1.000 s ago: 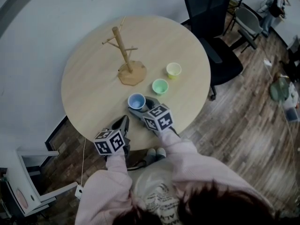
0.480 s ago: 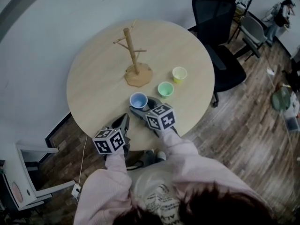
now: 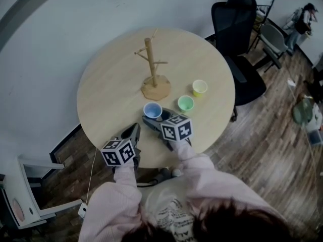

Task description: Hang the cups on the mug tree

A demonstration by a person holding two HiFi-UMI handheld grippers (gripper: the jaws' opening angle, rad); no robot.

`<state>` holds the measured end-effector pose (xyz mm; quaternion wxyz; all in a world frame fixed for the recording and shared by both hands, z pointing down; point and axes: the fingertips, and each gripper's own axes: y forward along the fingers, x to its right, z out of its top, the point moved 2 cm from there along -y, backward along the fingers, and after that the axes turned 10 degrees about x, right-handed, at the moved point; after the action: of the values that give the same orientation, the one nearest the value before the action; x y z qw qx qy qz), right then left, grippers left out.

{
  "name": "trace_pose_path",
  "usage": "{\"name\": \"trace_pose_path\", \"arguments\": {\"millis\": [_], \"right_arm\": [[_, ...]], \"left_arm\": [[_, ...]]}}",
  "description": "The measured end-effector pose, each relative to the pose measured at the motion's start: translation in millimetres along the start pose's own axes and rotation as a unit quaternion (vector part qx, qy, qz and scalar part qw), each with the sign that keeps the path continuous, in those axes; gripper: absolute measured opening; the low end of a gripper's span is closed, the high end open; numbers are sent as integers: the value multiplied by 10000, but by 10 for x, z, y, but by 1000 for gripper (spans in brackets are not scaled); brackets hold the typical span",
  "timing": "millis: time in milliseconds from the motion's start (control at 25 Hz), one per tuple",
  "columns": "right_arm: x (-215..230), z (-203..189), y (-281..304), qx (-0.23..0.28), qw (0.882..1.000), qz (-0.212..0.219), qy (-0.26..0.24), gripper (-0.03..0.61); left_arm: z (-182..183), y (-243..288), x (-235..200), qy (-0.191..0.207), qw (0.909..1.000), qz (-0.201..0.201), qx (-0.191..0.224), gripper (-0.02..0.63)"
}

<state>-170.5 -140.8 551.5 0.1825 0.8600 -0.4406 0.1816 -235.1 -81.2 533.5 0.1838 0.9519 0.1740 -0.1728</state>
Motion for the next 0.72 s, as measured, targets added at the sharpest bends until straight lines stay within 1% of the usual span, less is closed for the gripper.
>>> {"name": "trace_pose_path", "arguments": {"millis": [280, 720], "right_arm": [[5, 59, 138, 41, 9998, -62, 181, 304], [11, 131, 359, 26, 9981, 49, 616, 304]], "left_arm": [[92, 51, -148, -9, 9999, -99, 30, 0], [294, 185, -335, 67, 9996, -255, 100, 0]]}}
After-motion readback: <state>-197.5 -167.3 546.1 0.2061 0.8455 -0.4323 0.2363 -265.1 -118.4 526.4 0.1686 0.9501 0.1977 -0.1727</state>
